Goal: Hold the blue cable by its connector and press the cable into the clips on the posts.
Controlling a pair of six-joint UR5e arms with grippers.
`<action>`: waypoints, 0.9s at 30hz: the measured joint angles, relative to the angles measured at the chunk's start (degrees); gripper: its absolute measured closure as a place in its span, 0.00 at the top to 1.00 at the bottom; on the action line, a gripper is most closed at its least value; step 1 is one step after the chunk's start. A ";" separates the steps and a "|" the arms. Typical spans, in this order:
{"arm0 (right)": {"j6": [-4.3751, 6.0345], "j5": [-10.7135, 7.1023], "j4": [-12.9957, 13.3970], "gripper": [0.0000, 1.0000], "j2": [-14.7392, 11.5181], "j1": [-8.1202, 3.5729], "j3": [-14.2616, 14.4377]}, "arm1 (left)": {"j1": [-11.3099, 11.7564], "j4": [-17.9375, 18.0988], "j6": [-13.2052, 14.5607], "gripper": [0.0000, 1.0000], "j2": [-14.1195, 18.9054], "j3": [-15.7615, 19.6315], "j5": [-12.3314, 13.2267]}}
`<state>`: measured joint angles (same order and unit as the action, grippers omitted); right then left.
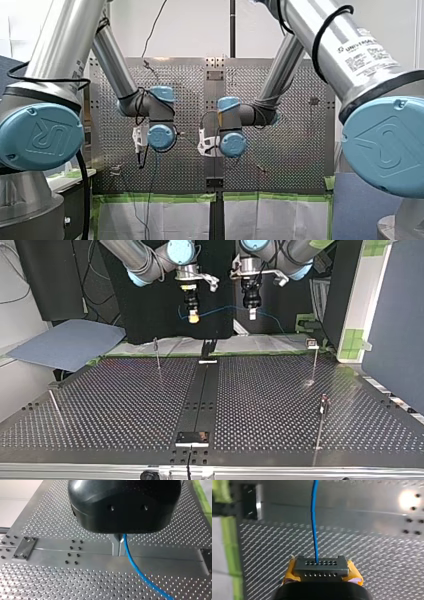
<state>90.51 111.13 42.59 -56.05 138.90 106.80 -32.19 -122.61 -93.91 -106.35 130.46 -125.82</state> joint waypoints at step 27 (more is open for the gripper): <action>4.58 -12.91 -11.17 0.00 -12.90 -2.88 -10.72 | 4.34 -12.64 -2.54 0.00 3.45 -7.29 -1.74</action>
<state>95.10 98.22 31.42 -68.94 136.02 96.08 -27.85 -135.25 -96.46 -102.90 123.17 -127.56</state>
